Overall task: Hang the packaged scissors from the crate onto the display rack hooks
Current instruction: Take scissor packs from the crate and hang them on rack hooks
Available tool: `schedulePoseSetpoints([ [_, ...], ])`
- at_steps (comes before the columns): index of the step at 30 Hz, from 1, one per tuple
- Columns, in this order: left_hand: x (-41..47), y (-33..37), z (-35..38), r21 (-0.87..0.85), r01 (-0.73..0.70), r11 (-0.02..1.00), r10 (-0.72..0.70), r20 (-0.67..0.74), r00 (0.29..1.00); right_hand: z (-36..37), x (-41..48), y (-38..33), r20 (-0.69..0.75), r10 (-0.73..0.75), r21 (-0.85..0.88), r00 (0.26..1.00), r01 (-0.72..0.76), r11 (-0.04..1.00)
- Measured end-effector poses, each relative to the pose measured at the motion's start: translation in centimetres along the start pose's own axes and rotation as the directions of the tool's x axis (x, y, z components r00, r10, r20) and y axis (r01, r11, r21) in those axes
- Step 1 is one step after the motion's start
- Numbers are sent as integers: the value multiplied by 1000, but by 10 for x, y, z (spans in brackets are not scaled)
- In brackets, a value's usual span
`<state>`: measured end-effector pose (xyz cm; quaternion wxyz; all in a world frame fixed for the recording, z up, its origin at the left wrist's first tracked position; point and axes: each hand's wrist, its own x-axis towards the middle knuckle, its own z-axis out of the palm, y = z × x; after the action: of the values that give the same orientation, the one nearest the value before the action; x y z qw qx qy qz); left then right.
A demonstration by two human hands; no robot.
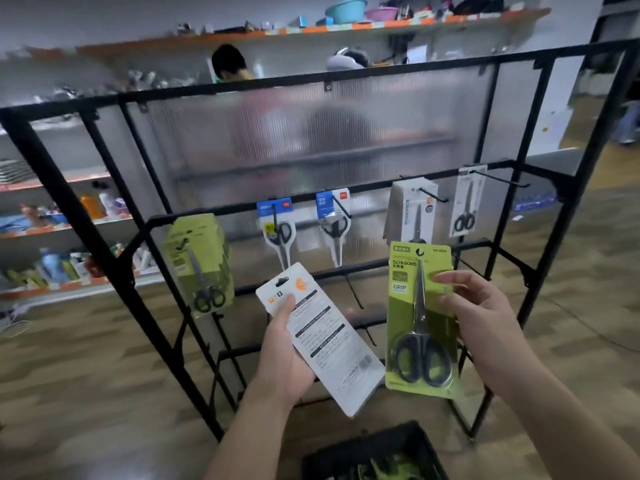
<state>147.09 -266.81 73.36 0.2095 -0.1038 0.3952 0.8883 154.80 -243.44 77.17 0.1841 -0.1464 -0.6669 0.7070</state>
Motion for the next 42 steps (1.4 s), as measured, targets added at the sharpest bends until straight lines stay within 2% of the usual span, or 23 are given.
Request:
schedulePoseSetpoints([
  [3, 9, 9, 3, 27, -66, 997, 67, -33, 997, 2, 23, -4, 87, 21, 6, 996, -21, 1000],
  [9, 33, 4, -1, 150, -325, 934, 338, -71, 938, 11, 78, -2, 238, 26, -6, 971, -26, 1000],
  [11, 40, -1, -5, 300, -334, 894, 398, -184, 899, 17, 88, 12, 282, 44, -12, 959, -42, 999],
  [14, 39, -13, -8, 440, -233, 868, 407, -360, 839, 28, 99, 33, 346, 96, -68, 933, -77, 995],
  [16, 32, -17, -16, 448, -226, 865, 447, -484, 752, 37, 105, 44, 398, 116, -107, 910, -80, 991],
  [19, 23, -11, -42, 419, -320, 850, 520, -565, 641, 58, 110, 55, 461, 135, -166, 877, -64, 984],
  [22, 10, 6, -71, 483, -324, 813, 578, -608, 544, 96, 107, 56, 529, 148, -183, 835, -58, 981],
  [25, 0, 35, -90, 585, -342, 735, 671, -557, 489, 149, 96, 48, 574, 79, -179, 815, 32, 983],
  [28, -13, 70, -101, 697, -323, 640, 750, -476, 458, 211, 83, 34, 588, -18, -135, 808, 120, 984],
  [31, -29, 102, -117, 737, -347, 580, 792, -410, 452, 276, 74, 21, 607, -135, -108, 783, 250, 962],
  [35, -40, 133, -142, 707, -388, 591, 778, -371, 508, 342, 69, 30, 574, -154, -171, 804, 301, 938],
  [38, -42, 151, -162, 679, -424, 600, 771, -347, 534, 368, 67, 53, 483, -127, -206, 866, 254, 945],
  [42, -43, 164, -184, 646, -443, 622, 754, -342, 560, 390, 67, 62, 414, -146, -211, 899, 250, 945],
])
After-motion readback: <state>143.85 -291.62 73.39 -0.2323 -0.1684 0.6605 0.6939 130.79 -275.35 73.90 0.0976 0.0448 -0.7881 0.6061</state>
